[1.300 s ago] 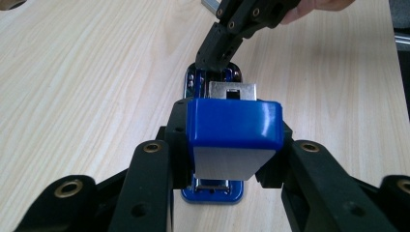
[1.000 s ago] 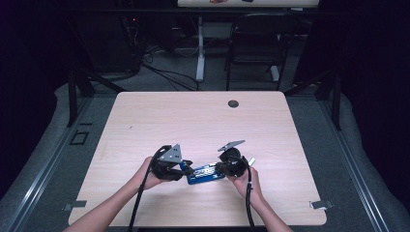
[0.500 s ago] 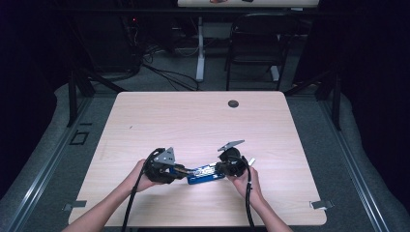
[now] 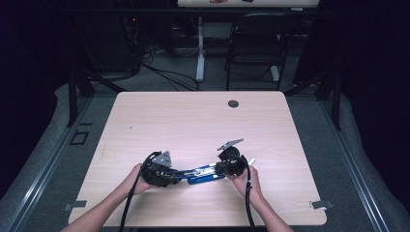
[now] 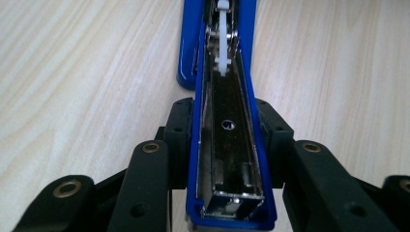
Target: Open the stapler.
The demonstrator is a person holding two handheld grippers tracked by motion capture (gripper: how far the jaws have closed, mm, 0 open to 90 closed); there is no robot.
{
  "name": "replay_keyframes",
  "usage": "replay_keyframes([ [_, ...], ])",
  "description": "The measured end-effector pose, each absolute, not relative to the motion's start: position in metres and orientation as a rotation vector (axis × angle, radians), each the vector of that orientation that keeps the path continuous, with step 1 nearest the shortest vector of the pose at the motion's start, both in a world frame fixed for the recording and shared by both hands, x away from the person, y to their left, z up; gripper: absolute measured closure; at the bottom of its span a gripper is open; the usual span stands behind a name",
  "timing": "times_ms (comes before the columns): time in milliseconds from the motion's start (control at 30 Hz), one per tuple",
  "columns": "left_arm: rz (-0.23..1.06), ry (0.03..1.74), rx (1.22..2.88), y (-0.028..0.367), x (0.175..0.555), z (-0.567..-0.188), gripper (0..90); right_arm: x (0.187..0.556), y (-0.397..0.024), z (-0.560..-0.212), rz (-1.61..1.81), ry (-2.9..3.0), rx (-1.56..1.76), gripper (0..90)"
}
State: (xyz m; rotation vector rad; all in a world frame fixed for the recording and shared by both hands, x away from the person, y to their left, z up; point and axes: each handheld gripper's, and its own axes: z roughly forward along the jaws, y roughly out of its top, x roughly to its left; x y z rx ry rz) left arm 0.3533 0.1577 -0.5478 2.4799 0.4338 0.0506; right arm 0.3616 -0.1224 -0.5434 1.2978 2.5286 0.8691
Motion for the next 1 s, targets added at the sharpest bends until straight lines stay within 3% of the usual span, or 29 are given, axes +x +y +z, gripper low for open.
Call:
replay_keyframes([
  [533, 0.051, 0.451, 2.516, 0.153, 0.368, -0.558, 63.2, 0.367, -0.122, -0.540, 0.821, 2.551, 1.361, 90.0],
  [1000, 0.038, 0.365, 2.511, 0.155, 0.376, -0.556, 63.8, 0.366, -0.127, -0.535, 0.895, 2.542, 1.346, 90.0],
])
